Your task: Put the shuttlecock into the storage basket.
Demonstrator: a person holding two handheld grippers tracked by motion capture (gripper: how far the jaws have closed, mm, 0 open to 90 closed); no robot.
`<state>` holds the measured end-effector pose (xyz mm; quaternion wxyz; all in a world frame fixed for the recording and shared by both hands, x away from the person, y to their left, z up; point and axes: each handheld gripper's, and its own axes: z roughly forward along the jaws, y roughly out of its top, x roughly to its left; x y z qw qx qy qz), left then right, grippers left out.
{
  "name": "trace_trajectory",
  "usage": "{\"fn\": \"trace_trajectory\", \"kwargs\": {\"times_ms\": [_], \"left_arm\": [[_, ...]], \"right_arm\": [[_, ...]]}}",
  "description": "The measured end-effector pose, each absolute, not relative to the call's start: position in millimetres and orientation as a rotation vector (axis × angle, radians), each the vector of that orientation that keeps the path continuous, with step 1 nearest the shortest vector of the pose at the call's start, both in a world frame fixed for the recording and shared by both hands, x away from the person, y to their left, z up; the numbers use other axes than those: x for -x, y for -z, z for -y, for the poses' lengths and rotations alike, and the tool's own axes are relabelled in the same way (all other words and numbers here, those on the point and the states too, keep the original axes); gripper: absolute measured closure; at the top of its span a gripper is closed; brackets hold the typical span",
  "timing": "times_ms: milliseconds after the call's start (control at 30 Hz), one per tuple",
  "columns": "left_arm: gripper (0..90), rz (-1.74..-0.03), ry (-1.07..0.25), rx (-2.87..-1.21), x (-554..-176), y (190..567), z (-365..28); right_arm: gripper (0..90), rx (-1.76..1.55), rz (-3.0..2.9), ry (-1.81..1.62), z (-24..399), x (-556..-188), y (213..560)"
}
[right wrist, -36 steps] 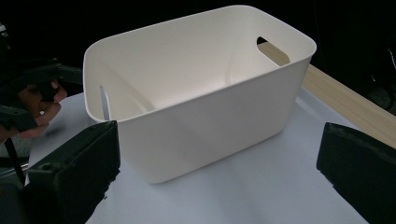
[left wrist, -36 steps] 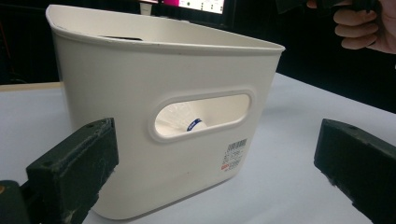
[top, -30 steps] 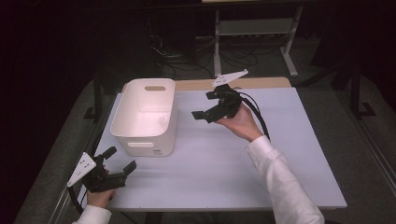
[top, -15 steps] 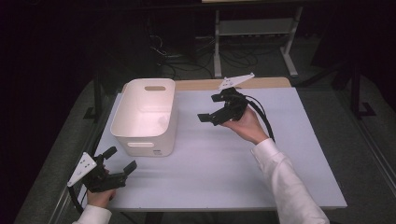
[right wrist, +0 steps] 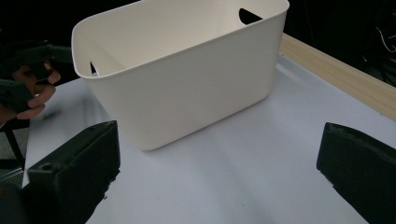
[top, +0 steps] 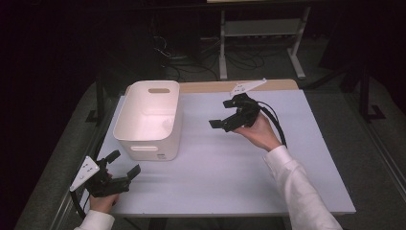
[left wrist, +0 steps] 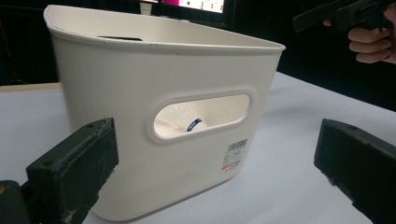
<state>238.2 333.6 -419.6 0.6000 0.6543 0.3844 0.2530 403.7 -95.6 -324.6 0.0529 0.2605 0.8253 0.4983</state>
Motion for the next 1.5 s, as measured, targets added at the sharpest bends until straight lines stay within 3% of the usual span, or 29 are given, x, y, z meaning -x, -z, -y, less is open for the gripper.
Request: {"fn": "trace_trajectory", "kwargs": {"times_ms": [1500], "left_arm": [[0.0, -0.889, -0.587, -1.517, -237.7, 419.1, -333.2]], "right_arm": [[0.0, -0.861, -2.456, -1.525, 140.4, -379.1, 344.0]]}}
